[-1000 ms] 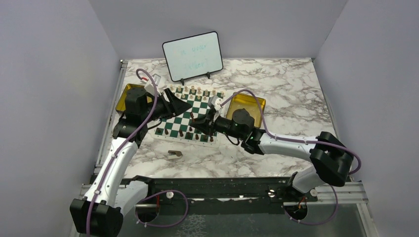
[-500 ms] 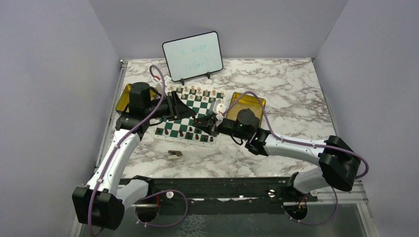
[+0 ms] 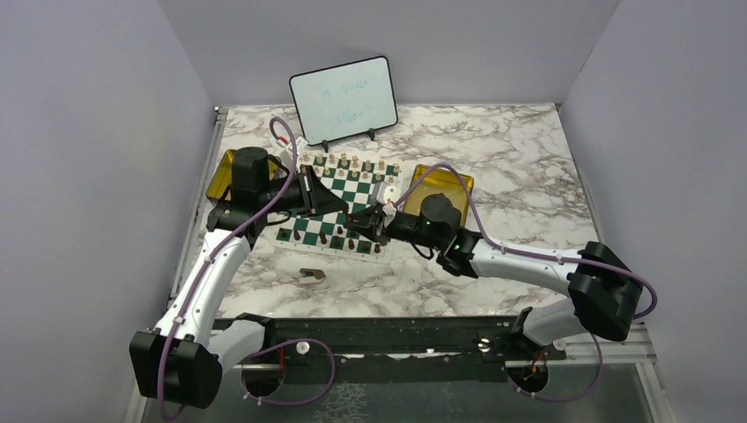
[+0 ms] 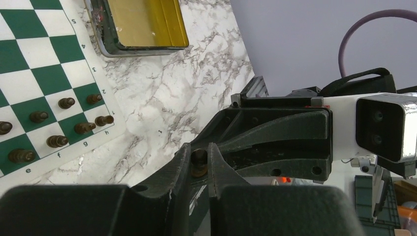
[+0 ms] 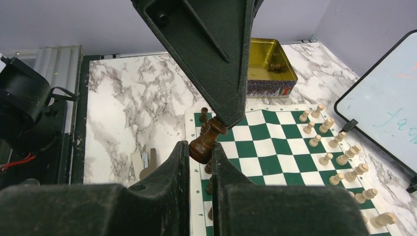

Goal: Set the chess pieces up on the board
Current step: Place the chess piece on the chessboard.

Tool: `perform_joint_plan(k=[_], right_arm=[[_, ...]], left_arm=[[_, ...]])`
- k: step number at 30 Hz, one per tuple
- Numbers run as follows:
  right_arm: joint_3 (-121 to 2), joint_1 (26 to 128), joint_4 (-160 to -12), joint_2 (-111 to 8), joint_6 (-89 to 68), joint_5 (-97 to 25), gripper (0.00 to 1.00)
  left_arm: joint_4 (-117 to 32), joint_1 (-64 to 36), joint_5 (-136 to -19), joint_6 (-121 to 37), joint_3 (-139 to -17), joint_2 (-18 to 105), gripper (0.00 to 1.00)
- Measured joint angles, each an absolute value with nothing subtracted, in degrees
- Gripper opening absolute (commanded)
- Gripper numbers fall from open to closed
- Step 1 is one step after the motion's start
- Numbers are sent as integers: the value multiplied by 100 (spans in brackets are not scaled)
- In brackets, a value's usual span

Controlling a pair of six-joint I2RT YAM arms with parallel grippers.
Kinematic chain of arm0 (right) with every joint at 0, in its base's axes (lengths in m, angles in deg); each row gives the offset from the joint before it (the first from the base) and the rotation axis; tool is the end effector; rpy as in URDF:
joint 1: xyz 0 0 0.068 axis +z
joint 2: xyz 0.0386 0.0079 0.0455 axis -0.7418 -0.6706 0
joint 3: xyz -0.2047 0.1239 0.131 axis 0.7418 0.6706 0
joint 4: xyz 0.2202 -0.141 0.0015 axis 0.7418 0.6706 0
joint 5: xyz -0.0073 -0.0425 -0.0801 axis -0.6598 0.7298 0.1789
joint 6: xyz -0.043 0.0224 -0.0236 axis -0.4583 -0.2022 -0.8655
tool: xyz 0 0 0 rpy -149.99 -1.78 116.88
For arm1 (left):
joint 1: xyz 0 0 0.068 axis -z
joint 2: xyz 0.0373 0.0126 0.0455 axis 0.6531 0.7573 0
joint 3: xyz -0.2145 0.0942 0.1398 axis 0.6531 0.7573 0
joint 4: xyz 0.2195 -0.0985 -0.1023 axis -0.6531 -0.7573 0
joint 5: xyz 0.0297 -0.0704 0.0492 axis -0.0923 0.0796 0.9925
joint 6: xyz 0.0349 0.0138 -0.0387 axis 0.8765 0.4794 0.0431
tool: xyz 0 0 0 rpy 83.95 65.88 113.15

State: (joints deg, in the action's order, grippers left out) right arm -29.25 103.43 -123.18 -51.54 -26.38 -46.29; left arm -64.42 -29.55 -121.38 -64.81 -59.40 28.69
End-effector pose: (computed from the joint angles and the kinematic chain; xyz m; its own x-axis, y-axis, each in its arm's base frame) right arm 0.1730 0.2717 0.2813 0.1558 -0.0364 -0.9871 -0.9458 0.2828 -0.1597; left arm 0.2169 -0.0716 0.3303 -0.8208 -0.1899 -0.5388 0.4220 0.4342 -0.7959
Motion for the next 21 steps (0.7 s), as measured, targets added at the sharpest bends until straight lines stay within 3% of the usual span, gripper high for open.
perform_joint_plan(k=[8, 17, 18, 19, 21], right_arm=[[-2925, 10343, -12241, -5187, -2472, -4602, 48], [-2350, 10341, -12281, -4660, -2188, -4377, 79], [-2274, 10343, -12281, -4566, -2162, -4340, 85], [-2193, 10343, -12283, -4457, -2140, -4303, 98], [-2027, 10343, -12278, -4219, -2072, -4237, 100]], left_arm=[[-6891, -2920, -11605, -6258, -6040, 2845, 10], [-7457, -2924, -9376, -5976, -6156, 2301, 10], [-7465, -2924, -9127, -5976, -6152, 2227, 9], [-7478, -2924, -8890, -5976, -6147, 2166, 9], [-7478, -2924, -8377, -5976, -6115, 2028, 9]])
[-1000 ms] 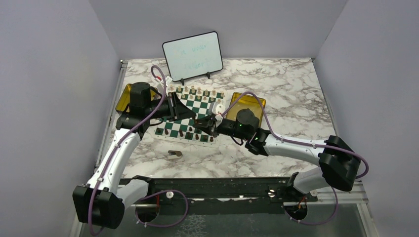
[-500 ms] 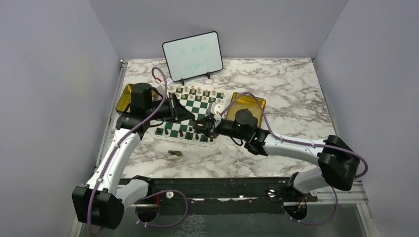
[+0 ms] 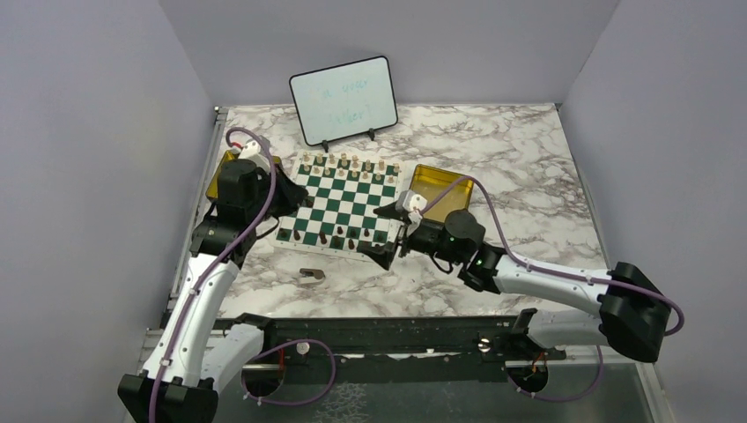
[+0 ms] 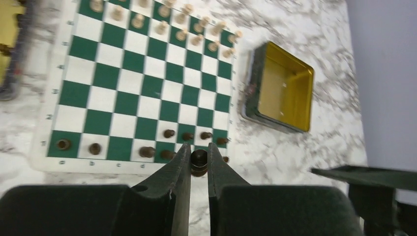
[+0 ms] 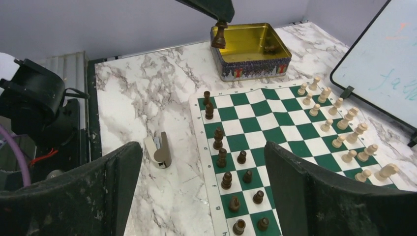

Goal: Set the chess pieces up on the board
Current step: Place the chess piece on the chessboard.

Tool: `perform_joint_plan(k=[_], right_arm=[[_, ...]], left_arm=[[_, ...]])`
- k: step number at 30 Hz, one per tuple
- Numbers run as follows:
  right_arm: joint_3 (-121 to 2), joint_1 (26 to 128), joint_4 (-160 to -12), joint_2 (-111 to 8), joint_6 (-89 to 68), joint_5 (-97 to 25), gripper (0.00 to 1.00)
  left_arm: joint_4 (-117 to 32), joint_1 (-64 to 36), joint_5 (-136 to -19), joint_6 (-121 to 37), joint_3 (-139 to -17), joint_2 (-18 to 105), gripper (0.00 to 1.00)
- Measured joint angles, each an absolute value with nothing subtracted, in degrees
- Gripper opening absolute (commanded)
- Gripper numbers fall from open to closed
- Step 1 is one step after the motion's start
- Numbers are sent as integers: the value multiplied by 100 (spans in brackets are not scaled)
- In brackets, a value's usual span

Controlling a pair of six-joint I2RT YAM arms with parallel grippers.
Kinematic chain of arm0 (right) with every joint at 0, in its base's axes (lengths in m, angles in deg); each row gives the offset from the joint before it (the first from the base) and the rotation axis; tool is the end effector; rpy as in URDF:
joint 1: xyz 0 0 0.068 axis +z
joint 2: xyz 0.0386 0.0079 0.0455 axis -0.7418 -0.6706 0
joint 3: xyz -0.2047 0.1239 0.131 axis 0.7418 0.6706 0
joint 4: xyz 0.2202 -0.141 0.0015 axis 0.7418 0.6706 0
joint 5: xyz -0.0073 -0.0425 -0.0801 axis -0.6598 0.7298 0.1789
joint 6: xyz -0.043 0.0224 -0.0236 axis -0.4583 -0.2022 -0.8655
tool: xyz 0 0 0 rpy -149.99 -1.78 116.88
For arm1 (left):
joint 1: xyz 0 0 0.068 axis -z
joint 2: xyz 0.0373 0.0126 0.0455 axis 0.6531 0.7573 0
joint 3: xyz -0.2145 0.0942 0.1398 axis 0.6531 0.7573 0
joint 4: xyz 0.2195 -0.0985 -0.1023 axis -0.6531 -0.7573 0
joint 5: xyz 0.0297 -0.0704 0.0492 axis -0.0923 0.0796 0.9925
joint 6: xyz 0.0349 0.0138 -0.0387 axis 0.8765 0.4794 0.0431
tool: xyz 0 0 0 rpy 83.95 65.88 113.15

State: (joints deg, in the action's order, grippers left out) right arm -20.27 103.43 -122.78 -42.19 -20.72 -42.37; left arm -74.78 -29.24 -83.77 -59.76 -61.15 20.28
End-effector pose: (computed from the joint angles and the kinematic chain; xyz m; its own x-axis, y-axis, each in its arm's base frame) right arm 0.1520 0.2369 0.2728 0.0602 -0.0125 -0.9981 -0.9349 0.3497 -0.0608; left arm 0.1906 -0.0480 0.3467 -0.5880 -0.3622 -0.7232 0.1431 0.8334 -0.5338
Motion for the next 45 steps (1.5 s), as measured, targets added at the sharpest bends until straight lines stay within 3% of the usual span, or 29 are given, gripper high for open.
perform_joint_plan(k=[8, 19, 31, 45], right_arm=[[-1454, 10343, -12235, -3154, -2037, -4047, 100], [-1192, 10343, -11695, -2088, -2204, -3853, 100], [-1120, 10343, -11358, -1666, -2293, -3719, 100], [-1120, 10343, -11207, -1659, -2326, -3678, 100]], left_arm=[[-7483, -2831, -6683, -6005, -5673, 1954, 9], [-6958, -1810, -4880, -6536, -4519, 2301, 9], [-5468, -1403, -4154, -6894, -3245, 2096, 9], [-4150, -1340, -4139, -6717, -2655, 2286, 10]])
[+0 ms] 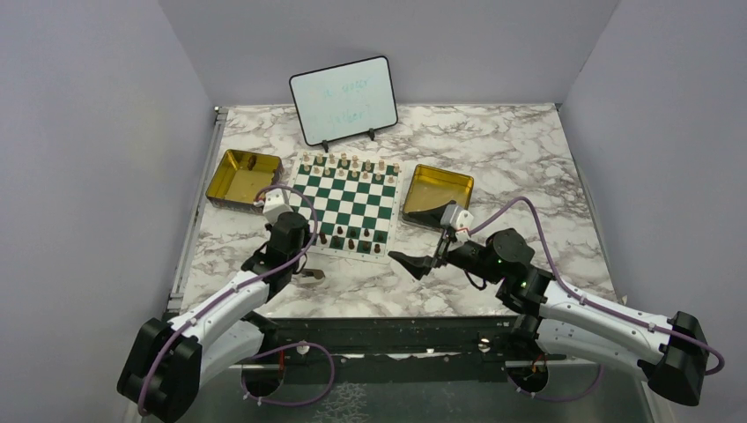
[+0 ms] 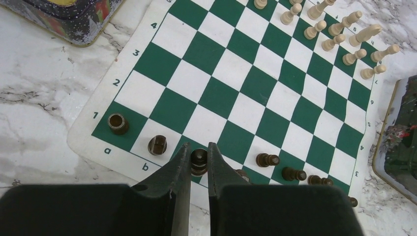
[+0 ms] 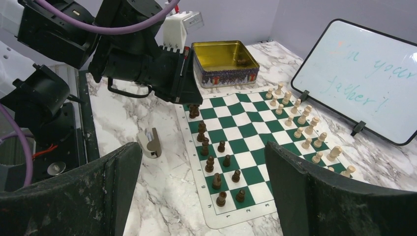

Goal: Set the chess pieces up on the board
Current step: Place the chess piece on the chessboard.

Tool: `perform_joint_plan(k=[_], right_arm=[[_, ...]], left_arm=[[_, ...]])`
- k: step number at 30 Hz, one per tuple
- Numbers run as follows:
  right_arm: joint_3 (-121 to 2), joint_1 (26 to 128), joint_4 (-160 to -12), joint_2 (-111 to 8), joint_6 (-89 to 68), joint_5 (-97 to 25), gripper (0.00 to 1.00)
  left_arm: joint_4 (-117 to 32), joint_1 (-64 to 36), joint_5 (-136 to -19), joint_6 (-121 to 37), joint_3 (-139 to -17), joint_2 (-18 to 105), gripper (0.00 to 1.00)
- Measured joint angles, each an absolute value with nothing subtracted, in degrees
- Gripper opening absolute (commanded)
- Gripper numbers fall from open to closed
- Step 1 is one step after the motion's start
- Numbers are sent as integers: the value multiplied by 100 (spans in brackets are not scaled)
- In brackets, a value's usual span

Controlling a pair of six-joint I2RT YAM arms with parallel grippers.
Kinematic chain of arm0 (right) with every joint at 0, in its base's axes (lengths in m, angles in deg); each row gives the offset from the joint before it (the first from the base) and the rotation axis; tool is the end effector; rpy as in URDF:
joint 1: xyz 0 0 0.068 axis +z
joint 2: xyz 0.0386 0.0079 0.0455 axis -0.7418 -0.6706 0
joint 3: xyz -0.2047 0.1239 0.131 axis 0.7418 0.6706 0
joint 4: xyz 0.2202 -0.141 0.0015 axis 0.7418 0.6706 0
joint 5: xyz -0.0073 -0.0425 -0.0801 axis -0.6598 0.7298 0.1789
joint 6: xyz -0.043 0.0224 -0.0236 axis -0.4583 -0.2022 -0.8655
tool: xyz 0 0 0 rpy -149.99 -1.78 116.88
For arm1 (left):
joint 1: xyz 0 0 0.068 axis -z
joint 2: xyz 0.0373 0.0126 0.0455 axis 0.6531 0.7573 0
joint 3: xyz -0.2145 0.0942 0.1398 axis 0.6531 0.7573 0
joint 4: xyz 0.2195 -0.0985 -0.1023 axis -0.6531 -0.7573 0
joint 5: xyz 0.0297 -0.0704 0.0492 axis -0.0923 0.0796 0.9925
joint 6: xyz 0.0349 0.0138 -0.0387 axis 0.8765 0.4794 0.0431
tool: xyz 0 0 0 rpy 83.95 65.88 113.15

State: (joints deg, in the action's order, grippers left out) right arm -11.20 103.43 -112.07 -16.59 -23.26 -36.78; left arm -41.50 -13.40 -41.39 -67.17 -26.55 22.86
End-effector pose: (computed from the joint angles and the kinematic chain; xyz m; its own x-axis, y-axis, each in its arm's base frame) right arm 0.1075 0.1660 0.2944 0.1546 0.0459 -0.9869 -0.8866 0.4473 -0.1181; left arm 0.1809 -0.0749 0.1881 -0.3944 -0.3893 -0.8324 -0.2318 0.9187 -0.3198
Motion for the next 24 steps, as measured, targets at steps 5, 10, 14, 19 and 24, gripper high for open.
perform_joint_plan(k=[5, 10, 14, 19, 24], right_arm=[[-1120, 10343, -11153, -1659, -2343, -3678, 100], [-1120, 10343, -11118, -1659, -2341, -3676, 100], [-1120, 10343, -11116, -1657, -2341, -3674, 100], [-1120, 10343, -11076, -1611, -2343, -3671, 100], [-1120, 10343, -11074, -1541, -2343, -3674, 100]], left_arm=[[-3717, -1327, -4148, -6610, -2484, 2417, 10], [-3455, -1327, -4152, -6556, -2314, 2493, 11], [-3350, -1327, -4193, -6514, -2301, 2587, 13], [-3236, -1327, -4204, -6514, -2301, 2690, 15], [-3188, -1327, -4198, -6519, -2301, 2799, 15]])
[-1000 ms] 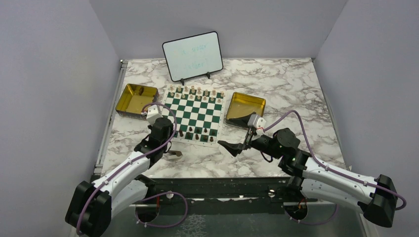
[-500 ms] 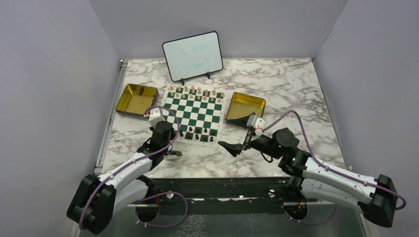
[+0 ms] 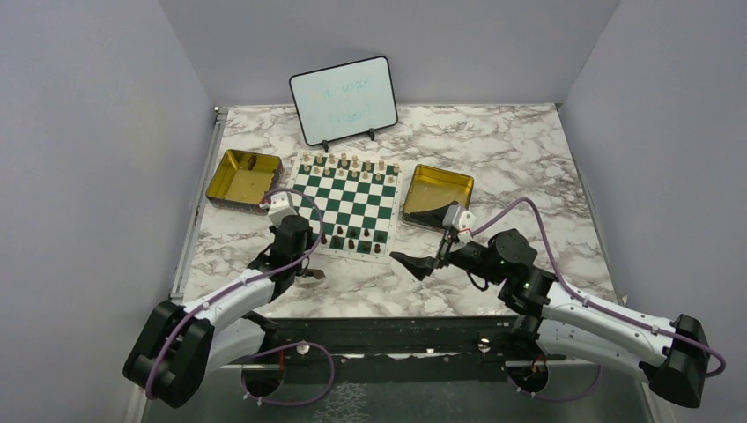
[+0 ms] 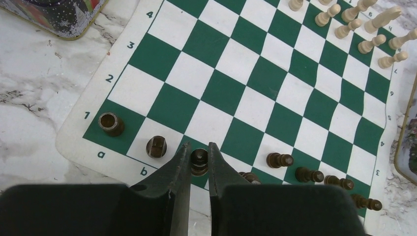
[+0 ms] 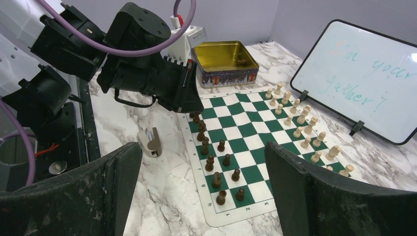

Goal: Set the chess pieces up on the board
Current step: Place the chess piece on the chessboard.

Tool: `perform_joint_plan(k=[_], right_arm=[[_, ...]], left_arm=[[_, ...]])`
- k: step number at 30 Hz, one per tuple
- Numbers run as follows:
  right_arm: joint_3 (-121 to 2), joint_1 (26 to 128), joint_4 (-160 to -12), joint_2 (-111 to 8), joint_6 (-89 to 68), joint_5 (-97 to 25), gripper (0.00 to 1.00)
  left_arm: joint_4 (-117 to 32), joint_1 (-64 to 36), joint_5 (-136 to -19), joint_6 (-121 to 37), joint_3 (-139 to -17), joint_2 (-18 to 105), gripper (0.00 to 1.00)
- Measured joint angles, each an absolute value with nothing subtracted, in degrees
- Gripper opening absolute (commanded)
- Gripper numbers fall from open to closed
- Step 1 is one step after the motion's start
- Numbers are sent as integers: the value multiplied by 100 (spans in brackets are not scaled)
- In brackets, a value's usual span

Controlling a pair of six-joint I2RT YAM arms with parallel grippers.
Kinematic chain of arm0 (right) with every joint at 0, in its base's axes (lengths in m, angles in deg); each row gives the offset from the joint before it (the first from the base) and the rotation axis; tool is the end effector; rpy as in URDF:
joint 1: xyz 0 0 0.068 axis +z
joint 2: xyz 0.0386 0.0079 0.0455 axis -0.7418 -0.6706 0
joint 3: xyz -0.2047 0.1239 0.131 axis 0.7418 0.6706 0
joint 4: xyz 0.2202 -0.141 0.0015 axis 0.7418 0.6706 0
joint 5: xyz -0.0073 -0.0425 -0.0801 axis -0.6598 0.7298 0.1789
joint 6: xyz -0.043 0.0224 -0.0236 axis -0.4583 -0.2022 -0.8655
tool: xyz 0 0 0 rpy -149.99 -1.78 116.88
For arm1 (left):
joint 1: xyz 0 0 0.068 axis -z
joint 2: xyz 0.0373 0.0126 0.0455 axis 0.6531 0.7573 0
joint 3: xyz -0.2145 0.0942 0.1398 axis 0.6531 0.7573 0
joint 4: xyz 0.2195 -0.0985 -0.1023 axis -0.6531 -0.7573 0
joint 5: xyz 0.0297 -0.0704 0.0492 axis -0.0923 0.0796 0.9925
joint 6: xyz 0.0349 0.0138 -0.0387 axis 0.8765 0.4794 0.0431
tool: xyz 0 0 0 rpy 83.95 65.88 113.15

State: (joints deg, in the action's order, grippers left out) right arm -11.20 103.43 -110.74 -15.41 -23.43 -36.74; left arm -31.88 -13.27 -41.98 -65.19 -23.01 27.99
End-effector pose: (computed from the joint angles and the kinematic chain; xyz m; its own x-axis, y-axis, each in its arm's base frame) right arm 0.1055 0.1631 0.2955 0.1557 0.0423 -0.9869 -0.8860 0.4478 -0.1206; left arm 0.1851 -0.0780 0.1675 -0.3958 -0.3632 -0.8435 -0.2039 0.9303 -0.3049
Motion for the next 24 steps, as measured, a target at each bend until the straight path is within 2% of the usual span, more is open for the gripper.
perform_joint_plan(k=[24], right_arm=[[-1120, 10343, -10941, -1270, -2494, -3590, 100]], left_arm=[[-3050, -1259, -4174, -6527, -2303, 3311, 16]])
